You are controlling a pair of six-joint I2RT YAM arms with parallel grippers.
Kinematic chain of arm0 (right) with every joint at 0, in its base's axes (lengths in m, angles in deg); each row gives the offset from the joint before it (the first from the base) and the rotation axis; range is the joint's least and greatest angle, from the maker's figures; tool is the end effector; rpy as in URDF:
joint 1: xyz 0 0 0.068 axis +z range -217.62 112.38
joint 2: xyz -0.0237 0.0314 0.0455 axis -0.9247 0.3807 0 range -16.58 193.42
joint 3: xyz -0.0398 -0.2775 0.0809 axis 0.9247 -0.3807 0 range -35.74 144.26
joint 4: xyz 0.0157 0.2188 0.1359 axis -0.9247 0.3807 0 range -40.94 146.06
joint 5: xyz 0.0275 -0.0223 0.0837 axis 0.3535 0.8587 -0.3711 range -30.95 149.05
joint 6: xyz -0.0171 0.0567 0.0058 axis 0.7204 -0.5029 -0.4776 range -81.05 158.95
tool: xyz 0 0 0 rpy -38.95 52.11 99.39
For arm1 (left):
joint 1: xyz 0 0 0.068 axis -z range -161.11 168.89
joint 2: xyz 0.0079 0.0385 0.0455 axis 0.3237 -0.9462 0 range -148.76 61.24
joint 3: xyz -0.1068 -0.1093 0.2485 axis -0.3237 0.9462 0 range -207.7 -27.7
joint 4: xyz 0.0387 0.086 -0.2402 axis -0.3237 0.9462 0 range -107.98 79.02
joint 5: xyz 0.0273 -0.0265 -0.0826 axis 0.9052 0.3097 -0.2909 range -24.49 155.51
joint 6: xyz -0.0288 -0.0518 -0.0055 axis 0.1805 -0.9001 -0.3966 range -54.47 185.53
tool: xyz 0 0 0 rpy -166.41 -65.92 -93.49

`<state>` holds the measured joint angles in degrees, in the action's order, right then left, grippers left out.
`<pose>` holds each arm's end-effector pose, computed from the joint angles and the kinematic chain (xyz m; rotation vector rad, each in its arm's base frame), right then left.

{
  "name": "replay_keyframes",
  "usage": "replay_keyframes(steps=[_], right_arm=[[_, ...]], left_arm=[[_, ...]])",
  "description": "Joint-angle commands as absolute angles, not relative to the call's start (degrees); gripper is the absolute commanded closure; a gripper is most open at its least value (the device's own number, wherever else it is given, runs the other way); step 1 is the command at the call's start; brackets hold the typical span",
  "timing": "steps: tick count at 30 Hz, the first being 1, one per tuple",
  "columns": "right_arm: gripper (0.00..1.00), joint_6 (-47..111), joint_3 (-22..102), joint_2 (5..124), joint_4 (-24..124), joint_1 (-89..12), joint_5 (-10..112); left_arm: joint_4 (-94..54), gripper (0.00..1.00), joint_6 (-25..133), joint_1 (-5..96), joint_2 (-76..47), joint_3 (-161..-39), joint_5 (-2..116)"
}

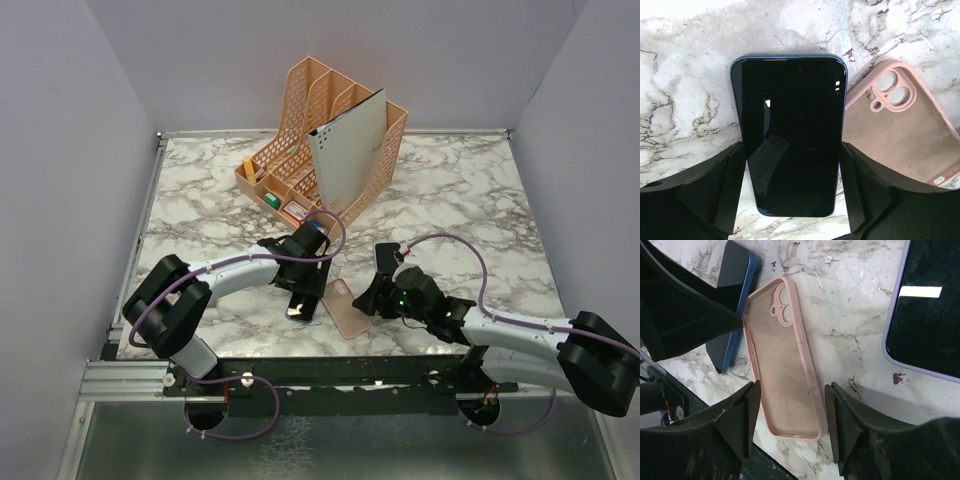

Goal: Put the phone into the phone case

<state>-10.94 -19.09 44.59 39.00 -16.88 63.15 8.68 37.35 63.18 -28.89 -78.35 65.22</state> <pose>0.1254 0.1484 0.1690 0.0265 2.3225 0.8879 0.2092 -0.2045 0.1823 0.3921 2.7593 -0.3540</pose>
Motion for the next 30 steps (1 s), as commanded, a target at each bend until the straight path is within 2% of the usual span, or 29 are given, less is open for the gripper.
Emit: replay_keyframes(steps=[1, 9, 18, 25, 30], right_arm=[[0.41, -10.49, -19.19, 47.9, 36.74, -16.48, 60.76], [0.5, -10.61, -19.19, 51.39, 35.5, -16.5, 59.48], [0.63, -12.66, -20.02, 50.6, 34.66, -16.49, 57.63], [0.73, -16.89, -21.27, 49.25, 34.77, -16.48, 58.79], [0.81, -23.63, -25.05, 48.2, 29.44, -16.47, 59.57]], left_arm=[[9.73, 0.34, 35.91, 63.91, -30.66, -75.36, 60.25], [8.83, 0.47, 35.16, 63.84, -30.19, -74.4, 58.45], [8.13, 0.71, 33.1, 63.63, -29.71, -73.61, 56.33], [7.77, 0.78, 31.18, 63.19, -27.37, -74.03, 55.52], [7.84, 0.8, 29.88, 63.1, -25.43, -75.09, 55.43]])
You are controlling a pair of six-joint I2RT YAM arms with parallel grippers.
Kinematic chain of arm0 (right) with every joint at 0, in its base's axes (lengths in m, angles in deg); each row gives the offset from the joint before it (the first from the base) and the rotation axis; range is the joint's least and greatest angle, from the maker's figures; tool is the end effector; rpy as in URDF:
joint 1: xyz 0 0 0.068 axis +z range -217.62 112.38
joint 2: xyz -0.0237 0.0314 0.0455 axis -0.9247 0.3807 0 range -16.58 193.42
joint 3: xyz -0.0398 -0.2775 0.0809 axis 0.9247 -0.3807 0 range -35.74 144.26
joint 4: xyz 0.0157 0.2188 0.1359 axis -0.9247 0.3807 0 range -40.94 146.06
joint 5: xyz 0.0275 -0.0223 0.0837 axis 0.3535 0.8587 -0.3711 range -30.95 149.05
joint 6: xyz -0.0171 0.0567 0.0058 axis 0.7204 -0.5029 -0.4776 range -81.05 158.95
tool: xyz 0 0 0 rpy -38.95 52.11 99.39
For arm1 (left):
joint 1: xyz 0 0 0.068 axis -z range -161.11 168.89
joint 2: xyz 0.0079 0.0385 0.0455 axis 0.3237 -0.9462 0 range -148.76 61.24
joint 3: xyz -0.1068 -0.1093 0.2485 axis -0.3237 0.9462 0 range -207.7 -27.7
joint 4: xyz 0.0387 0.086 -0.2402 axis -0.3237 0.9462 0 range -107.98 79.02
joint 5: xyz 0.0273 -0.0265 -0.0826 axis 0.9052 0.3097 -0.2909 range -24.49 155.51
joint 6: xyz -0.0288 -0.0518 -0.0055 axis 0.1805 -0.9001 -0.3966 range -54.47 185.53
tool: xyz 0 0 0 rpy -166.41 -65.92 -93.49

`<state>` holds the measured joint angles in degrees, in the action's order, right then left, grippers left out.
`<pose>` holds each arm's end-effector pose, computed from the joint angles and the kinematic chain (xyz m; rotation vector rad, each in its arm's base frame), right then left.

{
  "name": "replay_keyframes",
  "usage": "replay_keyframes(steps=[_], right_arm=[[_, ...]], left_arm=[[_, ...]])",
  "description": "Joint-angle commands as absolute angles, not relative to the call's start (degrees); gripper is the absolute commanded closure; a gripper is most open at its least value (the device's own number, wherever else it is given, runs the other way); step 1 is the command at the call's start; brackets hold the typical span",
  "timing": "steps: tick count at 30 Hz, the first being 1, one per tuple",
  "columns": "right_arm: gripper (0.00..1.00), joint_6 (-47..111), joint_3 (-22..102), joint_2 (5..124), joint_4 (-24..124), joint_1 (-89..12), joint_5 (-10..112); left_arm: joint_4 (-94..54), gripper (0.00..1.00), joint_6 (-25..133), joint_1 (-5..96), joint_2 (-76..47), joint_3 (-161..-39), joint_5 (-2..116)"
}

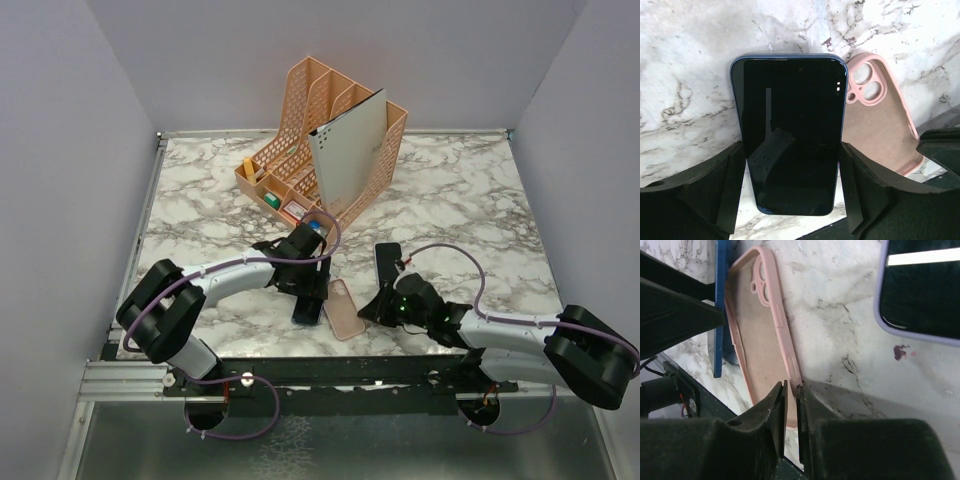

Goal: Put the phone into the phone case

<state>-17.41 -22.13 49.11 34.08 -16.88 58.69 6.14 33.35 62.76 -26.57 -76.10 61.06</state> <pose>0.1218 0.1493 0.1474 0.1149 2.4195 0.9737 0.2038 -0.2007 0.1848 0.3089 2.7666 -0.4887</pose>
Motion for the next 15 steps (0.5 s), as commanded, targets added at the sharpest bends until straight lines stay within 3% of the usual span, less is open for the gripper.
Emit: replay_keyframes(steps=[1, 10, 15], right_arm=[[0.82, -24.35, -25.44, 48.27, 28.76, -16.47, 60.49], [0.85, -31.58, -26.51, 48.3, 26.02, -15.87, 62.03], [0.82, -33.08, -25.28, 51.91, 23.96, -14.89, 61.04]], left_arm=[[8.05, 0.8, 29.83, 63.1, -25.2, -75.56, 55.45], [9.27, 0.83, 28.85, 63.01, -24.69, -79.25, 54.98], [9.42, 0.82, 28.11, 63.01, -23.34, -79.48, 54.08]])
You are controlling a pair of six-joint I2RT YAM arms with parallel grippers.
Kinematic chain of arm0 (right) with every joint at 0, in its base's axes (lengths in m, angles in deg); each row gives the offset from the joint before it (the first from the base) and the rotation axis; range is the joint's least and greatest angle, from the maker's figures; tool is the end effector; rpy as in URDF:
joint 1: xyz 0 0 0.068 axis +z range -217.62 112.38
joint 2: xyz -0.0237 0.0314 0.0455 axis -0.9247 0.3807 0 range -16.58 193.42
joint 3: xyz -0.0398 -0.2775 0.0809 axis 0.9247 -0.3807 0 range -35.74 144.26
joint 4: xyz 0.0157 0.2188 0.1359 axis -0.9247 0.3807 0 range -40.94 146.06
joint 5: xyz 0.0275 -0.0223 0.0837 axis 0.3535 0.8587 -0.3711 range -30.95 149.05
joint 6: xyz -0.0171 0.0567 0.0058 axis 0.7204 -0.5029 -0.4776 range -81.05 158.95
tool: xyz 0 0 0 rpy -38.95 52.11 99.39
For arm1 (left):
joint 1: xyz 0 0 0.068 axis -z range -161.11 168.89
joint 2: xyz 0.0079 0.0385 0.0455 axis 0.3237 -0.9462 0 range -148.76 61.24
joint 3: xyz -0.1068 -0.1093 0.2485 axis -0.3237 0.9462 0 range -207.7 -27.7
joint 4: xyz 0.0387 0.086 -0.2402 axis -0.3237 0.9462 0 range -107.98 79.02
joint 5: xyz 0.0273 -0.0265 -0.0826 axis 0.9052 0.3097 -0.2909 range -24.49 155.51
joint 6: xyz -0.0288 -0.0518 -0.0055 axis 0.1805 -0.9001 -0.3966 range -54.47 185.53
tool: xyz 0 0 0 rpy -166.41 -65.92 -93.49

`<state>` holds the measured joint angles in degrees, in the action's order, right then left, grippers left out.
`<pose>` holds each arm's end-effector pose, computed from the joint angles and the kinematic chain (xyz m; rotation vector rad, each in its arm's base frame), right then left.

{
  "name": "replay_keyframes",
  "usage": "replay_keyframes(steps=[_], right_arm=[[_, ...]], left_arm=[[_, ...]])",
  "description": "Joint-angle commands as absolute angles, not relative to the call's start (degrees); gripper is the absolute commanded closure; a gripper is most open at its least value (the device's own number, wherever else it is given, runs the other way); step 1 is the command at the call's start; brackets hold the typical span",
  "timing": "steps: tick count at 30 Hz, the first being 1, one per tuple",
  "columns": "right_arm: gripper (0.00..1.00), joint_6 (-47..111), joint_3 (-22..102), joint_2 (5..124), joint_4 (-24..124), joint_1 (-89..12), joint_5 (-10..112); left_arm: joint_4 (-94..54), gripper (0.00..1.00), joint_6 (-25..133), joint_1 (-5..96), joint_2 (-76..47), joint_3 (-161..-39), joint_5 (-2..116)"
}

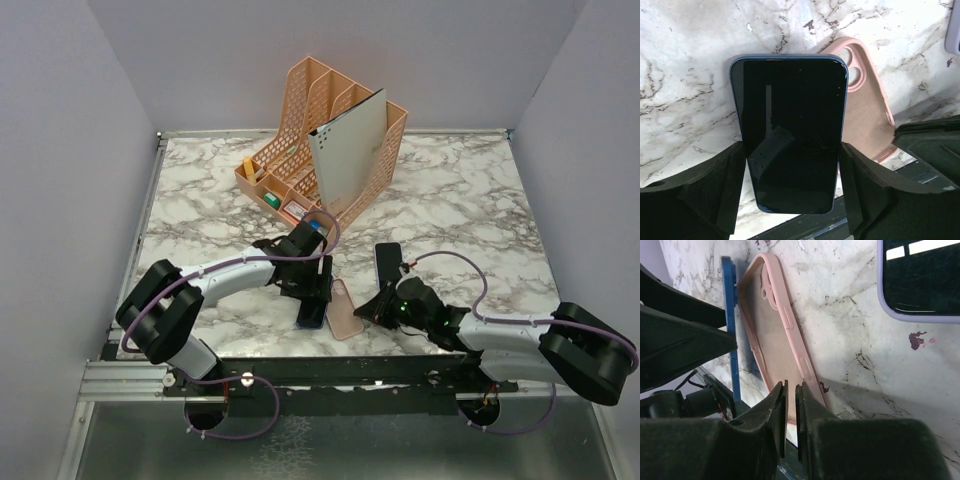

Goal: Put the phone into the phone case

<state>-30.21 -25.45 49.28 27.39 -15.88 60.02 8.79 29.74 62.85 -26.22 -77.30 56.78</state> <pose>0.1168 0.1468 0.1415 0.3768 2.3878 1.1103 0.2004 -0.2026 0.1902 0.2512 2.8310 -0.5767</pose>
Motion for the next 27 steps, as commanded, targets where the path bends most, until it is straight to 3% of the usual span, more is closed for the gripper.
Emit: replay_keyframes(steps=[1, 10, 16, 20, 27], right_arm=[[0.81, -33.11, -25.01, 53.46, 23.26, -14.69, 60.38], [0.76, -31.34, -23.12, 56.68, 21.49, -13.75, 59.47], [0.59, -26.12, -21.79, 48.86, 27.39, -13.66, 60.68], [0.5, -24.88, -25.29, 43.63, 23.51, -13.58, 59.51], [0.44, -24.11, -28.74, 40.46, 12.84, -11.27, 57.29]], left_arm=[[9.44, 0.82, 28.03, 63.01, -23.12, -79.4, 54.04], [8.8, 0.82, 25.28, 63.01, -19.84, -78.22, 51.31], [8.43, 0.82, 22.73, 63.01, -17.7, -78.15, 51.9], [6.81, 0.83, 20.1, 62.92, -16.18, -77.69, 52.23], [5.68, 0.83, 18.58, 62.57, -15.55, -78.77, 53.5]])
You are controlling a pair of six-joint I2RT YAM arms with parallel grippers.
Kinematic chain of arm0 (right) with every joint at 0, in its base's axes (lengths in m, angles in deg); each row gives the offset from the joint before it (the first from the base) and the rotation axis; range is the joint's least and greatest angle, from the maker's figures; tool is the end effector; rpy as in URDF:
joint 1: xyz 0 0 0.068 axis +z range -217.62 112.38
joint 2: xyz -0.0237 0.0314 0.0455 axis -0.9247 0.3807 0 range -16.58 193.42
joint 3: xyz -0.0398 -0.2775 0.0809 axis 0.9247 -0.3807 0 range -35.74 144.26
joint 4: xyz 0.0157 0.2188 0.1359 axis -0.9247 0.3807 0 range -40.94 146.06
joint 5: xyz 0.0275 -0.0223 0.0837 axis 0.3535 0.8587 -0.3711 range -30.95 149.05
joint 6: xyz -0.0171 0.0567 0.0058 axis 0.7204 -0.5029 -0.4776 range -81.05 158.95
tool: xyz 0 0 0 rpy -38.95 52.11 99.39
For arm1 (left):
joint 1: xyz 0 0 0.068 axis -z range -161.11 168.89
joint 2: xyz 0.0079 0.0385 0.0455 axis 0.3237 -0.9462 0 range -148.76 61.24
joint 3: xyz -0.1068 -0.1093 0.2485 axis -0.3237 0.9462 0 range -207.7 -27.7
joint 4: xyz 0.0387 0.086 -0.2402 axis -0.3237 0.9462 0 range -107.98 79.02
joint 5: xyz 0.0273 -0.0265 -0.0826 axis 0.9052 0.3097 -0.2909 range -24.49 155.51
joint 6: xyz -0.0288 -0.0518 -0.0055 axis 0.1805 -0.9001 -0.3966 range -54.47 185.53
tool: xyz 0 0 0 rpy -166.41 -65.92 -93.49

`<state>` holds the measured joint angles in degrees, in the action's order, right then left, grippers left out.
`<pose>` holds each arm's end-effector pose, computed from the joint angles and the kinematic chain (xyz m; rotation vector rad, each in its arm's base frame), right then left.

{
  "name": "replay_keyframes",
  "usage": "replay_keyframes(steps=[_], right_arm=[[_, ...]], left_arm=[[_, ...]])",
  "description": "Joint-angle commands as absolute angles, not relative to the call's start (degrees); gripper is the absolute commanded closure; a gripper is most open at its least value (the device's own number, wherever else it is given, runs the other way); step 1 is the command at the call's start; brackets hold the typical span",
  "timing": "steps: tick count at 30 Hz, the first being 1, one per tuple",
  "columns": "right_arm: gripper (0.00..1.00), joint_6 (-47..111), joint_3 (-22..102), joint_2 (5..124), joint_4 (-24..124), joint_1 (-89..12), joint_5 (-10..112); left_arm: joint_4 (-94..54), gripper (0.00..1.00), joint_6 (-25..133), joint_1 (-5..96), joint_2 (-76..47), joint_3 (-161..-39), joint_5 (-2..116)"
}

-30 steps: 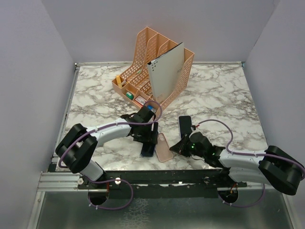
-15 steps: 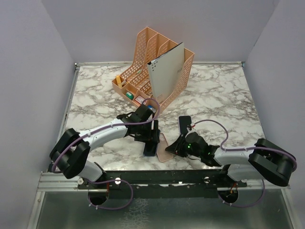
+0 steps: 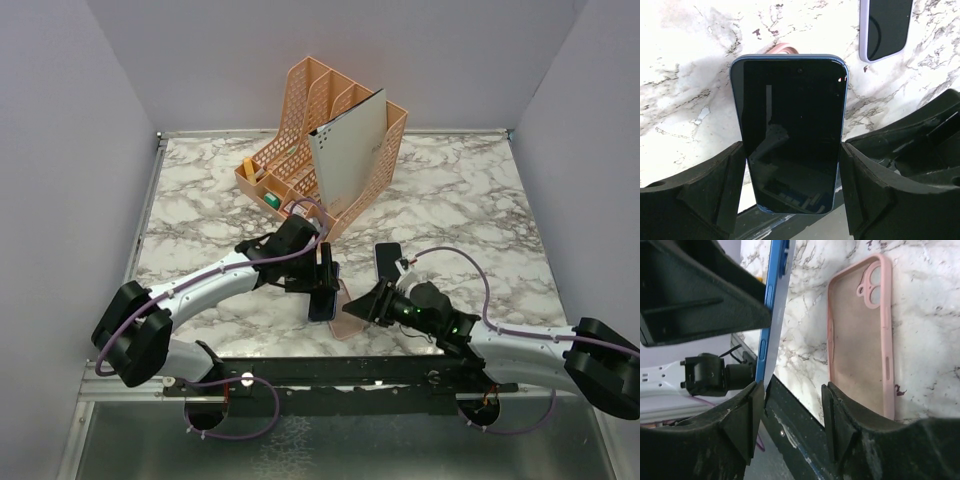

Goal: Put the phone into the phone case

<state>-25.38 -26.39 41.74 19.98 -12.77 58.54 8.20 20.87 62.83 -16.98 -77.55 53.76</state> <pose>0.1065 0.1517 0.1721 0.1738 2.1796 1.3279 0.1886 -0.1942 0.2341 0.0726 2.7247 -0.8089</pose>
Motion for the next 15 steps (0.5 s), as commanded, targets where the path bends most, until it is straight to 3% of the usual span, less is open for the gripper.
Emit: replay_keyframes(steps=[1, 12, 15], right_arm=[[0.42, -23.86, -28.41, 40.31, 12.81, -11.04, 57.17], [0.4, -21.76, -22.48, 46.16, 11.65, -7.52, 56.88], [0.46, -21.54, -21.0, 48.41, 11.62, -7.51, 57.25]], left_arm=[[5.6, 0.83, 18.46, 62.58, -15.66, -78.91, 53.48], [3.5, 0.84, 17.33, 62.57, -15.32, -78.15, 53.57], [2.74, 0.84, 16.77, 62.57, -14.83, -77.53, 53.29]])
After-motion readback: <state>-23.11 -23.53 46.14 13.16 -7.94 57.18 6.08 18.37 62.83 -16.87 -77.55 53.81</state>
